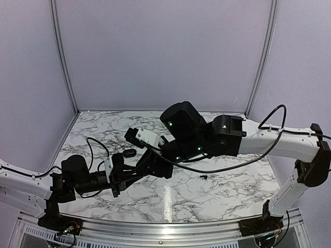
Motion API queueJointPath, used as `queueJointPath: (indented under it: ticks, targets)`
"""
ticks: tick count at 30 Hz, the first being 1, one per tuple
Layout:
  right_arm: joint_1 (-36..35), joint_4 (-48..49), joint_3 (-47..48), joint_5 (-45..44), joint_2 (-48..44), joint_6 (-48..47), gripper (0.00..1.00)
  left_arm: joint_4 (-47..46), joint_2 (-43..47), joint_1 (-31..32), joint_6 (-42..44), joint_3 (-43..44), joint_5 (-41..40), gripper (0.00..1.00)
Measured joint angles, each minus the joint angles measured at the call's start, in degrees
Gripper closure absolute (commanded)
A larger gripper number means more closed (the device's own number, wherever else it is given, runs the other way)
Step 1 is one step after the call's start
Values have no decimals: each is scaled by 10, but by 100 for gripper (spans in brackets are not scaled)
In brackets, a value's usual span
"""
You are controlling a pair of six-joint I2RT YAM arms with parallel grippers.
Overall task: Insert the wireless bluetooth earbuds into the charging case
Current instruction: Adjust the left earbud in the left side groove of the charging case.
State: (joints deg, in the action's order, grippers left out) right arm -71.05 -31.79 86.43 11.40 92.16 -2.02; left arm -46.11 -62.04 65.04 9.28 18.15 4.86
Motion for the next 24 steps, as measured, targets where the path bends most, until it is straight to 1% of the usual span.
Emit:
queueJointPath:
  ticks: [6,11,24]
  targets:
    - [-1,2,0,-29,12,0,69,0,0,0,-3,0,0,100]
    - [-1,9,0,-30,17,0,67,0,0,-1,-3,0,-4,100]
    - [-2,24,0,-19,20,0,67,0,0,-2,-4,0,-4,100]
